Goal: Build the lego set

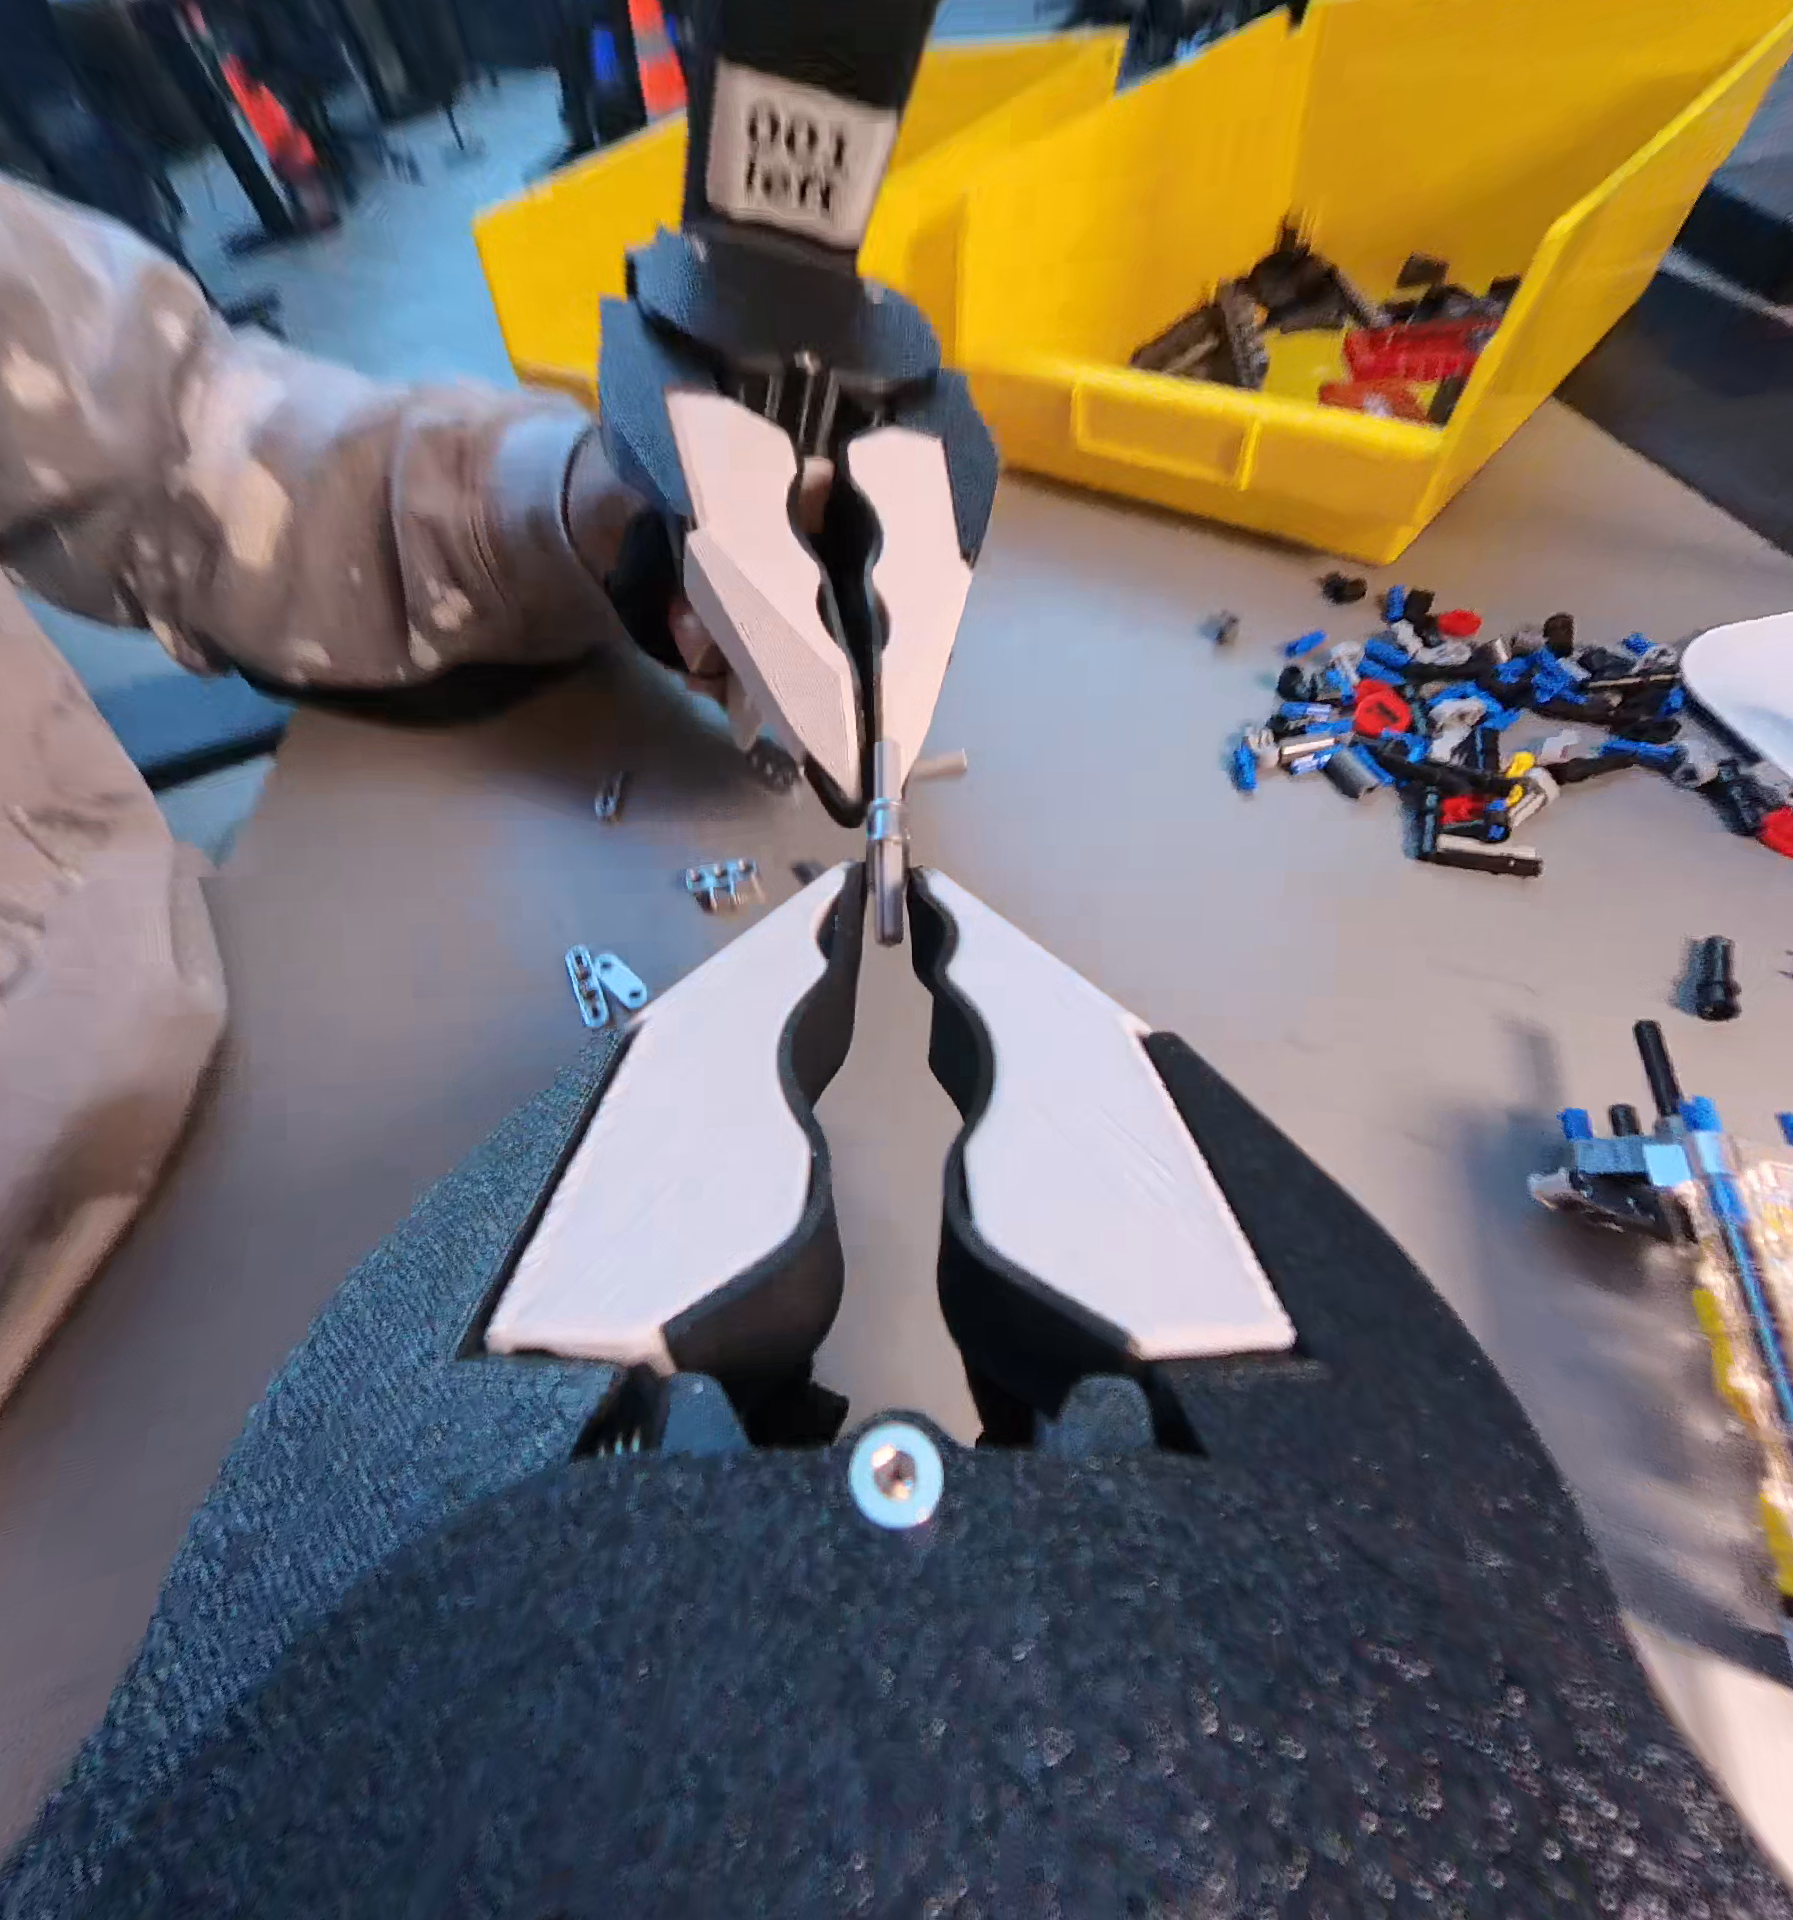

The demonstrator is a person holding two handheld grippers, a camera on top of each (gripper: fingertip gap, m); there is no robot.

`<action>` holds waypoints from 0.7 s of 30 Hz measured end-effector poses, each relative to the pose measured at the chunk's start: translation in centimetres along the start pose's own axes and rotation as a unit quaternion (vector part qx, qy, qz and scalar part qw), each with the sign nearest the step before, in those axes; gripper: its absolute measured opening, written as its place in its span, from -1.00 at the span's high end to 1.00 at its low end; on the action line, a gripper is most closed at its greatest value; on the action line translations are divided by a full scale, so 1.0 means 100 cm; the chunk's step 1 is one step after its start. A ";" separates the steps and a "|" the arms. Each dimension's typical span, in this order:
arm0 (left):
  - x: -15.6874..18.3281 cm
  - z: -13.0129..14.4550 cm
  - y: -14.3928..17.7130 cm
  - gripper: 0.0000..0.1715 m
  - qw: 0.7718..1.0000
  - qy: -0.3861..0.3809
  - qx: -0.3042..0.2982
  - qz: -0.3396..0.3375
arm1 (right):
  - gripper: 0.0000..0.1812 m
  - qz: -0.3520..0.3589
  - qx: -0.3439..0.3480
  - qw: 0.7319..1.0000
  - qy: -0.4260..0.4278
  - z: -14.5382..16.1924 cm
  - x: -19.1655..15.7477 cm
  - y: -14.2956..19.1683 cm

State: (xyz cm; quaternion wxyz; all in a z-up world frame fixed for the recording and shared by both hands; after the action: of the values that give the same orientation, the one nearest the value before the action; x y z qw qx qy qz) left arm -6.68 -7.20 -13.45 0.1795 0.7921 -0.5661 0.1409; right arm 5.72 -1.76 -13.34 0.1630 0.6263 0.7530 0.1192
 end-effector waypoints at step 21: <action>0.004 -0.008 0.005 1.00 0.999 -0.008 0.051 0.018 | 0.94 -0.027 0.059 0.996 -0.053 -0.011 -0.003 -0.002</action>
State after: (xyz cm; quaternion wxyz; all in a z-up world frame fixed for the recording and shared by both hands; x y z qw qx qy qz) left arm -7.07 -7.32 -12.50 0.1320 0.7909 -0.5739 0.1667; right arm 5.16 -2.05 -12.40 0.1691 0.6199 0.7654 0.0369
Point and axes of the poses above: each gripper's, where its closed fingertips meet, y back along the fingers, z out of its underside, x = y × z across the jaws, the point moved 7 cm from there along y, back along the fingers, and after that the axes turned 7 degrees about z, right-handed, at the moved point
